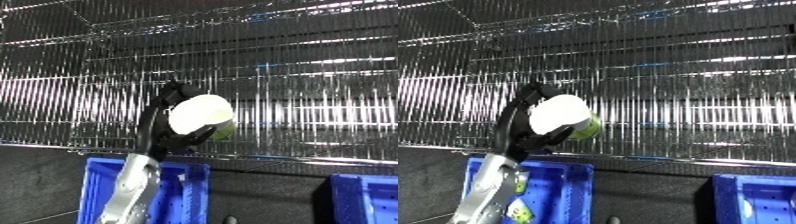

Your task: Pick up the object and place it into the box

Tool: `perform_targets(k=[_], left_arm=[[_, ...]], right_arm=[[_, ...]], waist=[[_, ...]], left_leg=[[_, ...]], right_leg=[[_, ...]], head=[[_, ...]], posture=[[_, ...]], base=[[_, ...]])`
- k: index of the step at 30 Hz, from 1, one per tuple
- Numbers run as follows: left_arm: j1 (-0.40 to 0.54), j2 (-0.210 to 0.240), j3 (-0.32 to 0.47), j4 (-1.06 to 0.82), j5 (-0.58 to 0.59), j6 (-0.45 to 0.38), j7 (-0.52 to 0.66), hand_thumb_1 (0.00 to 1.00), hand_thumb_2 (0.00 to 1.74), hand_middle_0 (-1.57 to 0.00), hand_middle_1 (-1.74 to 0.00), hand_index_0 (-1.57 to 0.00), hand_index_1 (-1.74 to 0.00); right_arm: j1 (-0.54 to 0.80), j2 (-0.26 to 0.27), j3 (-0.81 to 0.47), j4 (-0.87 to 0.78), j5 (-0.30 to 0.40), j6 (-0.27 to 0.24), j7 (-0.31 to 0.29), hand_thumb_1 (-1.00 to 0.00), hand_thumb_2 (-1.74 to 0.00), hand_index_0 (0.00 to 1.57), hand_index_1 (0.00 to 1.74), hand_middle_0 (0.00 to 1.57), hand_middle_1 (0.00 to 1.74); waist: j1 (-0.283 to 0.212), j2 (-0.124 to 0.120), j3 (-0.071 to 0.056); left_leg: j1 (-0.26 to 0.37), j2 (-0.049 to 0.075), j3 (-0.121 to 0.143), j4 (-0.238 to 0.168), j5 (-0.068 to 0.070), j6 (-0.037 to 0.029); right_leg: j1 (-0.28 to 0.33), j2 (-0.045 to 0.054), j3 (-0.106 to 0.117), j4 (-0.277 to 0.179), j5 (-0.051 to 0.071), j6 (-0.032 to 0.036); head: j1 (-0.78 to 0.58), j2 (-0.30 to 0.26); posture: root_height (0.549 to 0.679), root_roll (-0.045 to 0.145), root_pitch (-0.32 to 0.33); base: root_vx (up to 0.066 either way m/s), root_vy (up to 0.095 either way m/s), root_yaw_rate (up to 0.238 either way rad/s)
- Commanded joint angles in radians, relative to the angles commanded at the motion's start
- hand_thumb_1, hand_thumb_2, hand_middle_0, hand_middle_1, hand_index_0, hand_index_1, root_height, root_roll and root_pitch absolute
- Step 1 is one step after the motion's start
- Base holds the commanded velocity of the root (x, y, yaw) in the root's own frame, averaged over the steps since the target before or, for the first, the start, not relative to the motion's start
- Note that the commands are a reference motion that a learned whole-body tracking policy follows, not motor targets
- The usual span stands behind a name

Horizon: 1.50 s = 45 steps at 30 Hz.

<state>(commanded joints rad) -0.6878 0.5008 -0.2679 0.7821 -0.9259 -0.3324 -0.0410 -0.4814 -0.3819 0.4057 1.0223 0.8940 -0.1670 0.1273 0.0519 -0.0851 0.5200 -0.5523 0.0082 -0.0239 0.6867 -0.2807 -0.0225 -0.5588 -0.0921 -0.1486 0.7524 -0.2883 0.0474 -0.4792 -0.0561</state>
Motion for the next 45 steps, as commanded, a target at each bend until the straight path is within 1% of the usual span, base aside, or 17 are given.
perform_targets(k=[3,7,9,13,17,23,27,29,32,34,37,40,42,45], left_arm=[[0.082,0.001,0.052,-0.076,-0.091,-0.024,-0.026,1.00,1.74,-1.57,-1.74,-1.57,-1.74],[0.173,-0.005,0.129,-0.167,-0.125,-0.087,-0.017,1.00,1.74,-1.57,-1.74,-1.57,-1.74],[0.219,-0.006,0.161,-0.206,-0.116,-0.108,-0.019,1.00,1.74,-1.57,-1.74,-1.57,-1.74],[0.316,0.000,0.204,-0.270,-0.059,-0.147,0.007,1.00,1.74,-1.57,-1.74,-1.57,-1.74],[0.394,0.011,0.243,-0.279,-0.026,-0.168,0.044,1.00,1.74,-1.57,-1.74,-1.57,-1.74],[0.475,0.023,0.290,-0.205,0.026,-0.193,0.093,1.00,1.74,-1.57,-1.74,-1.57,-1.74],[0.516,0.032,0.300,-0.124,0.071,-0.190,0.145,1.00,1.74,-1.57,-1.74,-1.57,-1.74],[0.529,0.037,0.303,-0.072,0.082,-0.178,0.170,1.00,1.74,-1.57,-1.74,-1.57,-1.74],[0.534,0.044,0.312,0.028,0.092,-0.142,0.182,1.00,1.74,-1.57,-1.74,-1.57,-1.74],[0.528,0.050,0.314,0.101,0.099,-0.105,0.158,1.00,1.74,-1.57,-1.74,-1.57,-1.74],[0.516,0.062,0.300,0.209,0.121,-0.047,0.093,0.85,1.48,-1.33,-1.48,-1.33,-1.48],[0.507,0.071,0.278,0.305,0.120,0.002,0.042,0.70,1.22,-1.10,-1.22,-1.10,-1.22],[0.502,0.077,0.271,0.357,0.104,0.029,0.017,0.60,1.04,-0.94,-1.04,-0.94,-1.04],[0.493,0.084,0.267,0.413,0.090,0.058,-0.009,0.45,0.78,-0.71,-0.78,-0.71,-0.78]], right_arm=[[0.035,-0.009,-0.021,-0.017,0.005,-0.014,-0.011,0.00,0.00,0.00,0.00,0.00,0.00],[0.074,-0.015,-0.059,-0.006,0.017,-0.033,-0.008,0.00,0.00,0.00,0.00,0.00,0.00],[0.092,-0.018,-0.076,0.006,0.026,-0.045,0.003,0.00,0.00,0.00,0.00,0.00,0.00],[0.127,-0.025,-0.097,0.009,0.044,-0.057,0.013,0.00,0.00,0.00,0.00,0.00,0.00],[0.154,-0.031,-0.117,0.025,0.057,-0.072,0.029,0.00,0.00,0.00,0.00,0.00,0.00],[0.178,-0.034,-0.142,0.057,0.066,-0.093,0.053,0.00,0.00,0.00,0.00,0.00,0.00],[0.189,-0.029,-0.149,0.072,0.077,-0.101,0.065,0.00,0.00,0.00,0.00,0.00,0.00],[0.192,-0.026,-0.148,0.083,0.080,-0.104,0.072,0.00,0.00,0.00,0.00,0.00,0.00],[0.188,-0.022,-0.141,0.103,0.085,-0.106,0.084,0.00,0.00,0.00,0.00,0.00,0.00],[0.186,-0.020,-0.133,0.116,0.085,-0.108,0.092,0.00,0.00,0.00,0.00,0.00,0.00],[0.182,-0.016,-0.122,0.129,0.079,-0.111,0.101,0.00,0.00,0.00,0.00,0.00,0.00],[0.175,-0.021,-0.111,0.139,0.071,-0.110,0.105,0.00,0.00,0.00,0.00,0.00,0.00],[0.176,-0.024,-0.108,0.145,0.064,-0.112,0.109,0.00,0.00,0.00,0.00,0.00,0.00],[0.186,-0.028,-0.107,0.151,0.056,-0.117,0.118,0.00,0.00,0.00,0.00,0.00,0.00]], waist=[[0.019,0.015,0.000],[0.047,0.035,0.000],[0.060,0.043,0.000],[0.085,0.057,0.000],[0.107,0.070,0.000],[0.130,0.080,0.000],[0.141,0.076,0.000],[0.143,0.070,0.000],[0.140,0.062,0.000],[0.135,0.055,0.000],[0.125,0.046,0.000],[0.114,0.042,0.000],[0.107,0.041,0.000],[0.097,0.038,0.000]], left_leg=[[-0.003,-0.011,-0.008,-0.004,0.001,0.0024],[-0.006,-0.026,-0.020,-0.008,0.002,0.0044],[-0.010,-0.032,-0.025,-0.006,0.002,0.0046],[-0.017,-0.046,-0.035,-0.004,0.003,0.0056],[-0.017,-0.056,-0.043,-0.008,0.006,0.0058],[-0.011,-0.064,-0.049,-0.022,0.014,0.0045],[-0.009,-0.063,-0.054,-0.032,0.022,0.0031],[-0.008,-0.062,-0.057,-0.036,0.025,0.0027],[-0.004,-0.059,-0.059,-0.045,0.031,0.0018],[-0.001,-0.054,-0.057,-0.051,0.036,0.0005],[0.003,-0.046,-0.055,-0.057,0.042,-0.0015],[0.008,-0.037,-0.051,-0.063,0.048,-0.0051],[0.012,-0.030,-0.048,-0.065,0.050,-0.0075],[0.018,-0.024,-0.045,-0.066,0.050,-0.0071]], right_leg=[[0.002,-0.0056,-0.010,-0.001,-0.002,-0.0009],[0.005,-0.0149,-0.025,0.001,-0.006,-0.0024],[0.005,-0.0192,-0.032,0.004,-0.009,-0.0031],[0.006,-0.0237,-0.045,0.010,-0.015,-0.0065],[0.014,-0.0291,-0.056,0.011,-0.021,-0.0079],[0.030,-0.0351,-0.071,0.001,-0.026,-0.0111],[0.039,-0.0374,-0.081,-0.002,-0.031,-0.0131],[0.043,-0.0359,-0.084,-0.003,-0.034,-0.0147],[0.049,-0.0328,-0.086,-0.006,-0.039,-0.0173],[0.051,-0.0311,-0.085,-0.007,-0.041,-0.0190],[0.053,-0.0266,-0.080,-0.009,-0.044,-0.0215],[0.059,-0.0245,-0.076,-0.011,-0.049,-0.0248],[0.063,-0.0258,-0.072,-0.010,-0.053,-0.0264],[0.067,-0.0275,-0.068,-0.010,-0.058,-0.0274]], head=[[0.038,0.000],[0.075,0.000],[0.096,0.003],[0.128,-0.007],[0.140,-0.024],[0.112,-0.074],[0.068,-0.101],[0.041,-0.115],[-0.008,-0.153],[-0.022,-0.190],[-0.040,-0.259],[-0.076,-0.306],[-0.096,-0.307],[-0.121,-0.308]], posture=[[0.635,0.029,0.118],[0.636,0.032,0.121],[0.636,0.033,0.123],[0.636,0.034,0.126],[0.637,0.036,0.126],[0.638,0.039,0.125],[0.639,0.037,0.125],[0.639,0.036,0.125],[0.639,0.035,0.124],[0.639,0.034,0.124],[0.639,0.033,0.123],[0.638,0.033,0.120],[0.638,0.034,0.116],[0.638,0.035,0.112]], base=[[-0.020,-0.025,0.151],[-0.011,-0.036,0.172],[-0.007,-0.042,0.147],[-0.007,-0.035,0.139],[-0.004,-0.020,0.136],[-0.002,-0.014,0.107],[0.004,-0.033,0.076],[0.007,-0.021,0.033],[0.001,-0.002,0.002],[-0.003,0.009,-0.026],[-0.002,0.016,-0.042],[-0.001,0.042,-0.051],[0.011,0.056,-0.043],[0.012,0.047,-0.029]])
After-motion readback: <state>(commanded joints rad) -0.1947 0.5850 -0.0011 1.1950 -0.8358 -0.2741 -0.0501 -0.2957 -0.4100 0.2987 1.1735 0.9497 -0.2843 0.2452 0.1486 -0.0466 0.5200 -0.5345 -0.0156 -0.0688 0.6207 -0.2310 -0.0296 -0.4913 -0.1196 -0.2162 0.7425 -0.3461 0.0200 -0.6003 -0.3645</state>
